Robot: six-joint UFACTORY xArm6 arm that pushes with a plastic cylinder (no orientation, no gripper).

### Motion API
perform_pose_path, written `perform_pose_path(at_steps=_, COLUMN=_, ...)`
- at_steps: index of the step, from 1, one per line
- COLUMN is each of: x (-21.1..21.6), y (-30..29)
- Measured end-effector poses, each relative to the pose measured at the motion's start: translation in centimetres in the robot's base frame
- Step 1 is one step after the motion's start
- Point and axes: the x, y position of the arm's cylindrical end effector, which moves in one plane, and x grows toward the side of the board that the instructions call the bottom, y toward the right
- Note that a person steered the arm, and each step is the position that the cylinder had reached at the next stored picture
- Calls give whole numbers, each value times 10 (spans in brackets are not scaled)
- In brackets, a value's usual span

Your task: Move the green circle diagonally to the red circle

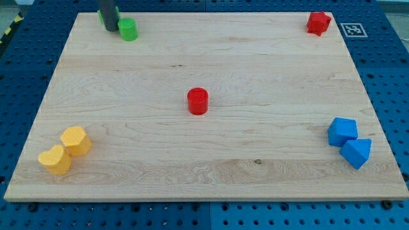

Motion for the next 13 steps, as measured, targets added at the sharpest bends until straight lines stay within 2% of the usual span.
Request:
perform_pose_path(at_steps=2, x=14, y=13)
perform_pose_path(at_steps=7, x=19, y=205)
perform_pose_path(at_steps=9, x=71, y=236)
perform_pose_path(at_steps=11, x=129, y=206)
perform_pose_path(at_steps=12, x=133, y=218)
perform_pose_path(at_steps=13, x=137, y=257)
